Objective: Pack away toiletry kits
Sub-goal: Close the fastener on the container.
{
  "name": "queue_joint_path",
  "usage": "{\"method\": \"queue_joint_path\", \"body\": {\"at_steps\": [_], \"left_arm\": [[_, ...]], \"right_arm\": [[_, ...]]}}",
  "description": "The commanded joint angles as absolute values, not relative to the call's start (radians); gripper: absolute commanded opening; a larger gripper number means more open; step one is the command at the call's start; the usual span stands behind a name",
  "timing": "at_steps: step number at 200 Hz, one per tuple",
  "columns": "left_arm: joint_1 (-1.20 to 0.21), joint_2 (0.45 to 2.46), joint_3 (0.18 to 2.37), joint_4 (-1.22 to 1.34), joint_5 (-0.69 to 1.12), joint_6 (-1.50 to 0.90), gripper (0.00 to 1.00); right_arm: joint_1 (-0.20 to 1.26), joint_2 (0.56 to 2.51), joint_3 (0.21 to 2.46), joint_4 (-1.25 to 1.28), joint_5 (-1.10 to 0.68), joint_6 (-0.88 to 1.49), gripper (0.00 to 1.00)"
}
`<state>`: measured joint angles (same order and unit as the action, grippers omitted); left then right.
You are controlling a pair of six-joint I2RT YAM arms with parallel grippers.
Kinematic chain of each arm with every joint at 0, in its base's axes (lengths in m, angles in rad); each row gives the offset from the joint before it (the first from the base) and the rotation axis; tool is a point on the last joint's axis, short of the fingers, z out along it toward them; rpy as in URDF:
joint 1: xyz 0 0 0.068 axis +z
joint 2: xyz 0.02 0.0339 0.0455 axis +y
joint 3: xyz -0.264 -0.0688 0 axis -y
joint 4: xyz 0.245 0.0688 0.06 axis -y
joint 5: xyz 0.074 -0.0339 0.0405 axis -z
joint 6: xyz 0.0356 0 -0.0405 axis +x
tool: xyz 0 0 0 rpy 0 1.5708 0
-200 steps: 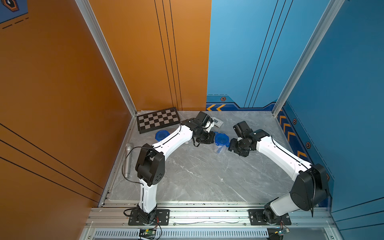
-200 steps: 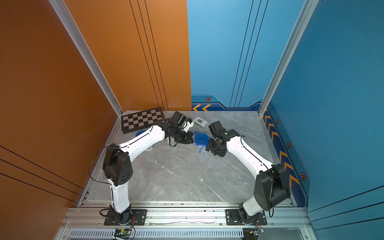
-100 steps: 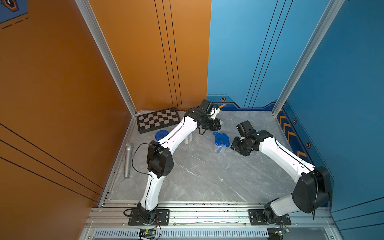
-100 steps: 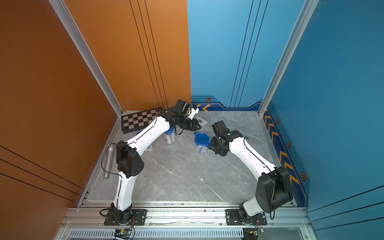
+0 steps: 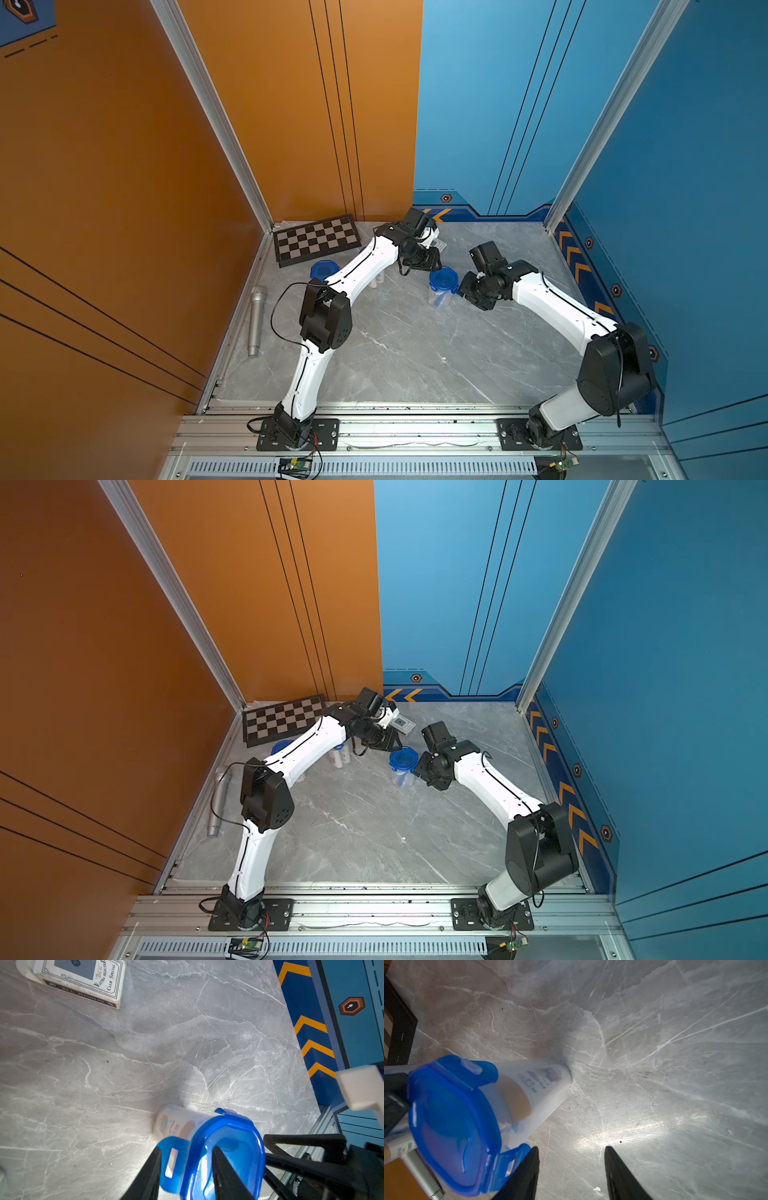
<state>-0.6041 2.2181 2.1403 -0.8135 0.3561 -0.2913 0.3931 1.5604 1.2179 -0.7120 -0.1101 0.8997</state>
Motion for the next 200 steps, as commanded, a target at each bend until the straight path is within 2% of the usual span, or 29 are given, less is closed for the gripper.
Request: {"method": "queue_joint_path", "body": {"at_steps": [1, 146, 200], "left_arm": [[-0.615, 2.200, 2.129, -0.836, 0.374, -0.272, 0.44], [-0.625, 2.204, 2.087, -0.835, 0.483, -0.373, 0.45], [-0.635, 2.204, 2.074, -0.835, 0.515, -0.423, 0.42]], "right_arm": [[0.380, 1.580, 1.212, -0.691, -0.125, 0.917, 0.53], [0.366, 1.620, 1.195, -0.516, -0.189, 0.940, 0.54], [0.374, 1.622, 1.187, -0.458, -0.187, 0.955, 0.54]]}}
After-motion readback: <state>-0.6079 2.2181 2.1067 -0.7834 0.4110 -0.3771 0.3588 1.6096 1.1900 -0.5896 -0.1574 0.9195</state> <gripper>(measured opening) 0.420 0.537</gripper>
